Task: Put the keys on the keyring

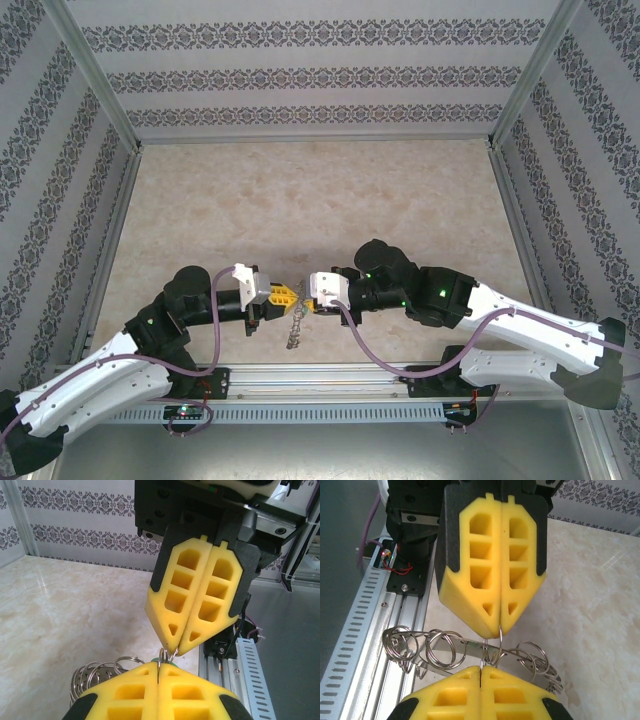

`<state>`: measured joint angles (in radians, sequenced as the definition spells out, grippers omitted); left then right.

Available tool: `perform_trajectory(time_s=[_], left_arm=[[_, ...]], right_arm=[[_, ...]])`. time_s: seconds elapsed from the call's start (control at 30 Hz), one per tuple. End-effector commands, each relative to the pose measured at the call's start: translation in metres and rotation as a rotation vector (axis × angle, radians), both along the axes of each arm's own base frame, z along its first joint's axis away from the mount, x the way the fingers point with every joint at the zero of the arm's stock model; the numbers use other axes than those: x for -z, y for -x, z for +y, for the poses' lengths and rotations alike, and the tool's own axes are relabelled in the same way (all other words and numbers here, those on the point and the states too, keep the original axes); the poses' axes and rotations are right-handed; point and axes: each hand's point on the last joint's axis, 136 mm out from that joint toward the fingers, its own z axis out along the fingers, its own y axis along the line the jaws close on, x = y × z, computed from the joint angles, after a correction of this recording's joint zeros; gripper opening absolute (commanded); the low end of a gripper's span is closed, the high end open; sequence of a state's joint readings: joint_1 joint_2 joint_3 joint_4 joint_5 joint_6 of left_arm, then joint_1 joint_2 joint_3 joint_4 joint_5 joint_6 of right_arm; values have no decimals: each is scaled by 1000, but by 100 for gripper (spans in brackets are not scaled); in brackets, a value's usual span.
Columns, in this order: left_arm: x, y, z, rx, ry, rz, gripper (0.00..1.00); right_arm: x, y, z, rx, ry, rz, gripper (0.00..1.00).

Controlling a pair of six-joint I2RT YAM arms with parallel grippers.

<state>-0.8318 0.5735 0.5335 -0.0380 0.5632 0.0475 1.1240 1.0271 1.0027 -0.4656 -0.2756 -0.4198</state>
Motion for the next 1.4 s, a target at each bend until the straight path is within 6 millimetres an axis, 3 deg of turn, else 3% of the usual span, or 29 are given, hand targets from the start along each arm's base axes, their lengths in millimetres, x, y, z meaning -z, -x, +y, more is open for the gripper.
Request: perform_trajectory(time_s=[0.0,0.17,0.4,0.57,0.83,1.37], left_arm=[[-23,0,2,-17,64,-54,0],[-25,0,3,-19,71,-58,0],[-24,0,4,-24,66,-63,0],[-28,5,3,4,87,-90,0],[-37,19,-1,93,132,-125,0],[-41,21,-1,104,149,-134,0]], right_arm=[[8,4,-4,-2,17,-3,0],[10,3,-4,7,15,-4,1],[-2,4,-9,32,-38,4,28],[-29,1,-18,84,-181,21,36],[-52,3,-13,47,-274,56,34],[-40,13,2,-39,-244,131,25]])
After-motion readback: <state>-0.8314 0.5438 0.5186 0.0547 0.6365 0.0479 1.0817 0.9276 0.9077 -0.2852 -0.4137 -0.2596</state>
